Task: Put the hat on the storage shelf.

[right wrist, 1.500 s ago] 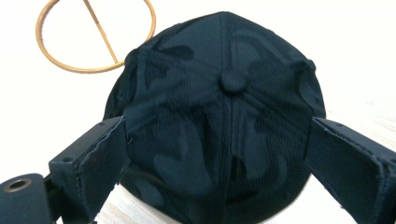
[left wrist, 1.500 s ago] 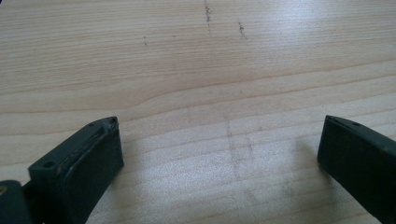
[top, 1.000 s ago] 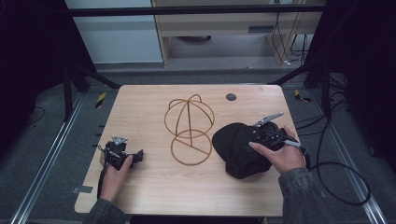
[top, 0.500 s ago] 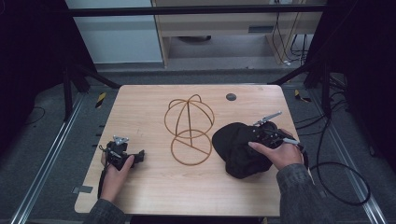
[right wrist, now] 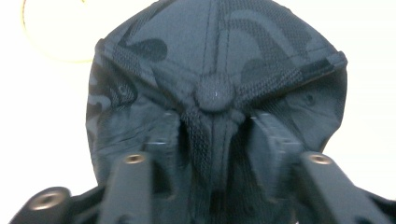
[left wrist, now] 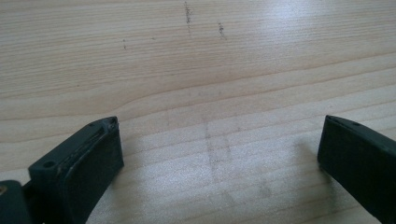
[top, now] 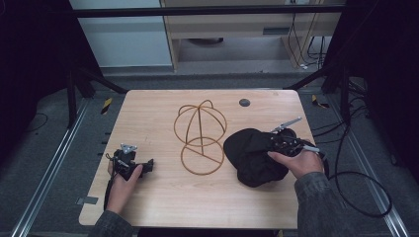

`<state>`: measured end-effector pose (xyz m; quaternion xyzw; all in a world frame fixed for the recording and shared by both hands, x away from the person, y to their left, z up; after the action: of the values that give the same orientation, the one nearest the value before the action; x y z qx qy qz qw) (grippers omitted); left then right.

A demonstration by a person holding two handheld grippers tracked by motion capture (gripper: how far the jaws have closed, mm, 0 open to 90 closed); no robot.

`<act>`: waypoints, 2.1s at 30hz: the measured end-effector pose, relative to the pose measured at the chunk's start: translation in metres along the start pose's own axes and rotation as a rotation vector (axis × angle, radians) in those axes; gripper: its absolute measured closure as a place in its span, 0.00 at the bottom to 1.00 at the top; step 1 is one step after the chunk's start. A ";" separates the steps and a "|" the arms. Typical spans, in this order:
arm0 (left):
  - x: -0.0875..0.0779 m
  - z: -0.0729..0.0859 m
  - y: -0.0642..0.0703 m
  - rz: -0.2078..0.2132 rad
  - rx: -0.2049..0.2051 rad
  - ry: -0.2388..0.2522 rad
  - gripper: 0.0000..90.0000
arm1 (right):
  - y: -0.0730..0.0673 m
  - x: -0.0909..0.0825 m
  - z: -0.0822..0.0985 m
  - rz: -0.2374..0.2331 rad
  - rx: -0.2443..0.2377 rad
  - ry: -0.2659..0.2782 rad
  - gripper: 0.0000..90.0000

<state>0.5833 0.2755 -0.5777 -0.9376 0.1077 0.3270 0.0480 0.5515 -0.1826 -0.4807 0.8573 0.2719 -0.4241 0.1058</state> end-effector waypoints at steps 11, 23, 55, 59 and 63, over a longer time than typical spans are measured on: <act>0.000 0.000 0.001 0.005 0.003 0.001 0.00 | 0.001 0.000 0.000 -0.026 0.003 0.008 0.89; 0.000 0.000 0.002 0.008 0.006 0.003 0.00 | 0.002 -0.006 -0.004 -0.025 0.006 0.026 0.96; 0.000 0.000 0.002 0.010 0.008 0.001 0.00 | 0.009 -0.091 -0.041 0.011 0.014 0.192 0.97; 0.000 0.000 0.002 0.010 0.008 0.002 0.00 | 0.008 -0.102 -0.048 0.017 0.016 0.233 0.97; 0.000 0.000 0.002 0.010 0.008 0.001 0.00 | 0.009 -0.112 -0.055 0.031 0.017 0.271 0.97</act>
<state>0.5828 0.2732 -0.5778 -0.9371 0.1137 0.3263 0.0502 0.5382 -0.2093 -0.3586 0.9117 0.2671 -0.3049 0.0674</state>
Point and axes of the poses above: each handheld gripper's, and its own axes: x roughly forward along the jaws, z roughly out of its underside, y roughly to its right, the point moved 10 cm from there along x, roughly forward along the jaws, and after that the axes turned 6 degrees about y, right-handed, at the moved point
